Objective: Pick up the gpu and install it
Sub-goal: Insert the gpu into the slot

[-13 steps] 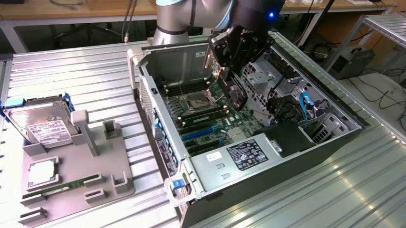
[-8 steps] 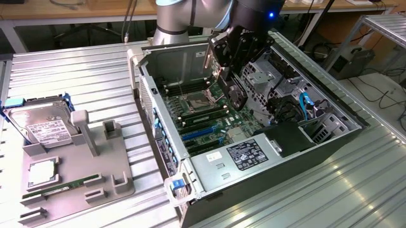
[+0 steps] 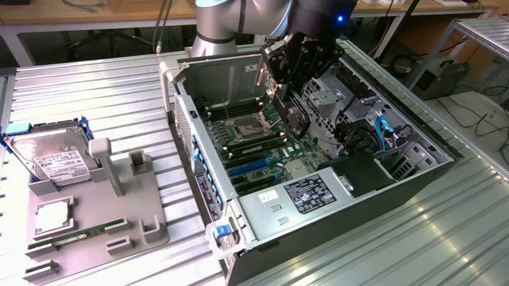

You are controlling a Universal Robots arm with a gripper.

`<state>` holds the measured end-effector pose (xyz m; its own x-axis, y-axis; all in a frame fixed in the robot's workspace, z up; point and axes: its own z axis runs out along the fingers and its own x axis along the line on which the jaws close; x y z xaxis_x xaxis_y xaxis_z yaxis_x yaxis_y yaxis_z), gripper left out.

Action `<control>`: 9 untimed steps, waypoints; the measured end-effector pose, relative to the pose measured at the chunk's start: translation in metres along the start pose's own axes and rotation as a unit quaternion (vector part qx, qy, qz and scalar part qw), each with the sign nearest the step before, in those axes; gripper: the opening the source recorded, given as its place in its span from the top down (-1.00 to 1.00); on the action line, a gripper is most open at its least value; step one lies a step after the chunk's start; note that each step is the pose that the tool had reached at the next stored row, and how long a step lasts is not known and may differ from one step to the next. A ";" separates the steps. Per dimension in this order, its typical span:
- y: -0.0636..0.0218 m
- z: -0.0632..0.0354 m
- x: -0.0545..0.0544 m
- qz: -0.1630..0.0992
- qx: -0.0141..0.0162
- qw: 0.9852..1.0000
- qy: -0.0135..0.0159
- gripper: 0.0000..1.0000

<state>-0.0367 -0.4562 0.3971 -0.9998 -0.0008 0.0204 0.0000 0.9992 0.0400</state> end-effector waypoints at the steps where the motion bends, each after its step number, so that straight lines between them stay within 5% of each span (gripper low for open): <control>1: 0.0000 0.0000 0.000 -0.004 0.000 1.000 0.000 0.47; 5: 0.0000 0.0004 0.000 -0.046 0.001 0.999 0.002 0.47; 9: -0.0001 0.0015 0.000 -0.116 0.002 0.993 0.005 0.47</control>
<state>-0.0367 -0.4562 0.3956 -0.9728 -0.2310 0.0203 -0.2300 0.9724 0.0400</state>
